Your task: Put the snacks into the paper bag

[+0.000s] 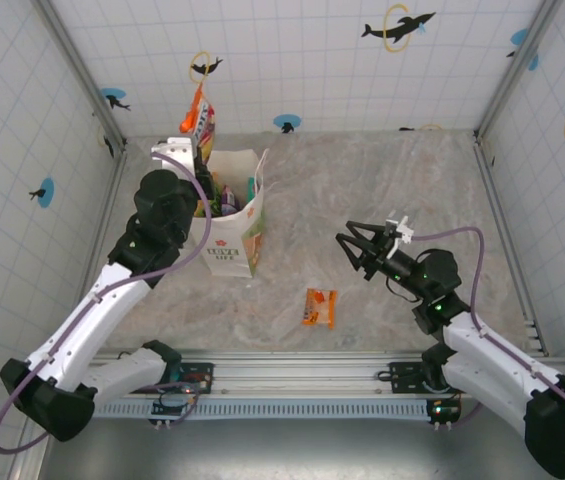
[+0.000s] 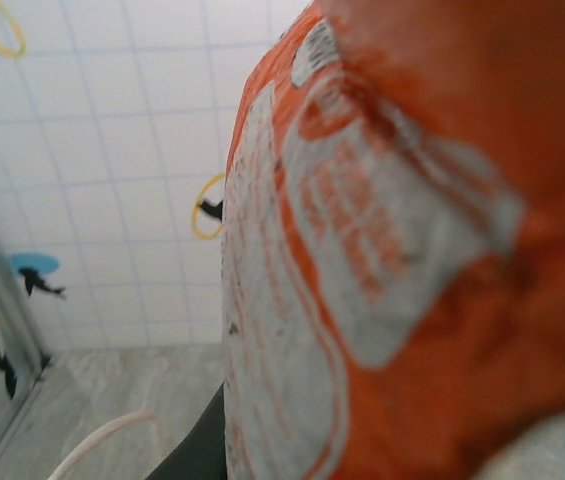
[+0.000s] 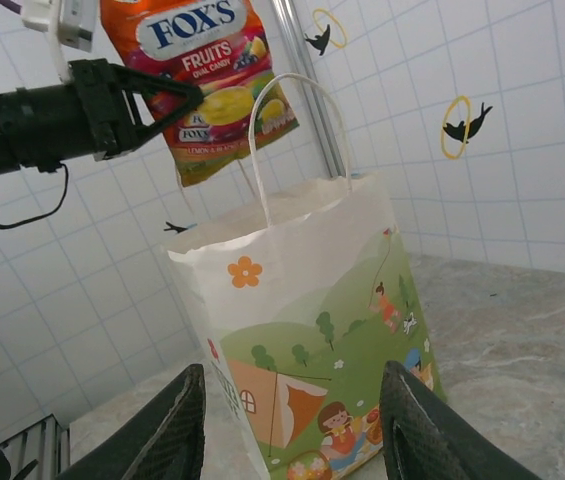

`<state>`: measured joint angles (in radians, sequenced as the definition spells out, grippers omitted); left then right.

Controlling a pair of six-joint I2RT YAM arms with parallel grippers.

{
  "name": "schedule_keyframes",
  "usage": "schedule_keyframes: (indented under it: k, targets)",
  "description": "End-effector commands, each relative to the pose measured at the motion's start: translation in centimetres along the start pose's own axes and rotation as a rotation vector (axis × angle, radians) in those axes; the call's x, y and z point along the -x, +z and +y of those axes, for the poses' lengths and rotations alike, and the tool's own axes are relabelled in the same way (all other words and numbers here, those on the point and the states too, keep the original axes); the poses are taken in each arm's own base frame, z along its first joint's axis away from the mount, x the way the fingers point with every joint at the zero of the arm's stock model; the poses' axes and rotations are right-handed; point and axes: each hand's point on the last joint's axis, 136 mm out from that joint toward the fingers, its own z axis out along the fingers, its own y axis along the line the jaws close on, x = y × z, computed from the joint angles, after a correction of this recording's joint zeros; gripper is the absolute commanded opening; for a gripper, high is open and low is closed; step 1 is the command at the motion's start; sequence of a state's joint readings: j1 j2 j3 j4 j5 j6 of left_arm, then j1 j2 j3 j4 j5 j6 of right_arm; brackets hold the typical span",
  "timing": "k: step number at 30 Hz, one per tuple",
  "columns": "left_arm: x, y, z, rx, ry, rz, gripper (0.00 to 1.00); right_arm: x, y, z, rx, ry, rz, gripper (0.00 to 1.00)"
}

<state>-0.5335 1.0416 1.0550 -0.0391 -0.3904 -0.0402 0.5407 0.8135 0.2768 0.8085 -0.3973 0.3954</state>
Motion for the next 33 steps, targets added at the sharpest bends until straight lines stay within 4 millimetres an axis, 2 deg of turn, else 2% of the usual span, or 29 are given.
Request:
schedule_keyframes:
  k: [1,8,13,22,27,33]
  targets:
    - [-0.1,0.2,-1.1,-0.072,-0.074,0.008,0.08,-0.7,0.0,0.0,-0.002,-0.010,0.018,0.48]
    - [-0.7,0.3,-1.1,-0.082,-0.100,0.024,0.14,-0.7,0.0,-0.5,-0.033,-0.015,0.013,0.48]
    - [-0.5,0.1,-0.6,-0.065,-0.103,0.017,0.45,-0.7,0.0,-0.4,-0.032,-0.015,0.014,0.48]
    - [0.9,-0.8,-1.1,-0.110,-0.121,-0.002,0.45,-1.1,0.1,-0.6,-0.040,-0.003,0.031,0.49]
    - [0.7,-1.4,-4.0,-0.277,-0.118,0.054,0.46,-2.6,0.3,-1.4,-0.080,0.049,0.116,0.49]
    - [-2.3,-3.3,-8.1,-0.537,-0.094,0.156,0.48,-5.9,0.0,-2.2,-0.139,0.149,0.287,0.49]
